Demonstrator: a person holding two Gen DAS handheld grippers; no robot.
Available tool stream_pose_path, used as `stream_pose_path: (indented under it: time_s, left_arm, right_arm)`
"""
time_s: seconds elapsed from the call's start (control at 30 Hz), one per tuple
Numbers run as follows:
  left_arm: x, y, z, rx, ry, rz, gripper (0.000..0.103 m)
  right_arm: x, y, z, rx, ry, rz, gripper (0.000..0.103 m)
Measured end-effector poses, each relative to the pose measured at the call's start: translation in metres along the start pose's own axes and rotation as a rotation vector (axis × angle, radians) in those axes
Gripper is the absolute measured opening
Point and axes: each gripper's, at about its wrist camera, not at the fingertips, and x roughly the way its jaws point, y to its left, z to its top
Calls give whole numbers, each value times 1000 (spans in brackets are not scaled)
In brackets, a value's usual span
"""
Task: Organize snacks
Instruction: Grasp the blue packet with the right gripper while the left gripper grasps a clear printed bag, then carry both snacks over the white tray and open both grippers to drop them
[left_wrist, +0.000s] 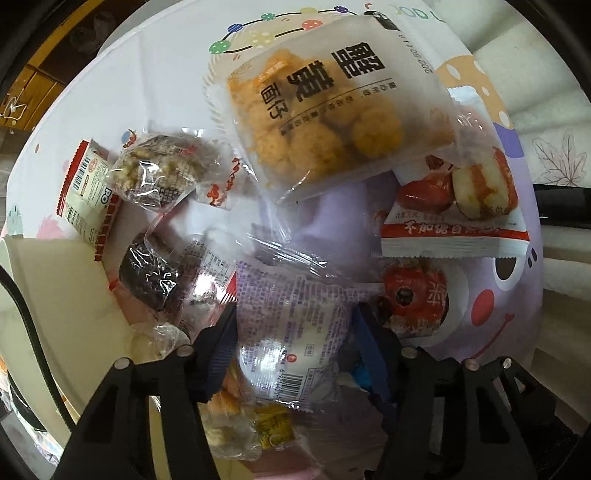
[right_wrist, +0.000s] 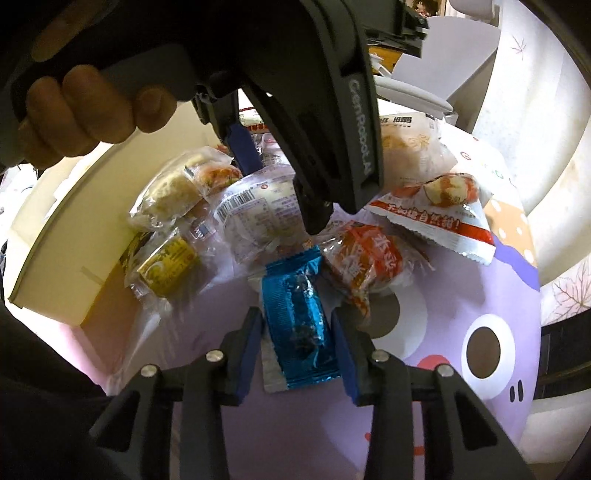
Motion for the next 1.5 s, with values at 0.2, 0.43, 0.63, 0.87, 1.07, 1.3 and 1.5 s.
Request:
stream_pose_path:
  time_s: [0.2,0.43,0.63,0.87,1.07,1.3,1.5]
  left_arm:
    - [4,-7,-5,-5,-10,15,48]
    - [-11,-11,-21,-1,-21,31,46]
    - [-39,-15,-36,3,-63,16,46]
    - [-75,-20,-54,23,-103,3,46]
    - [-109,-13,-79,29,-167,-13,45]
    - [-152,13,-106,6,-265,-38,45]
    - [-185,40,-142,-29,-384,-86,45]
  right_arm:
    - [3,-1,-3,14,21,19,35]
    - [1,-2,-10,42,39,26,34]
    - [2,-6,-8,45,51,14,34]
    - [-13,-4,-2,41,42,-11,31]
    - [-32,-3,8,52,14,-36,30]
    - [-57,4,23,102,-27,-36,30]
    - [-80,21,34,165,-68,-31,30]
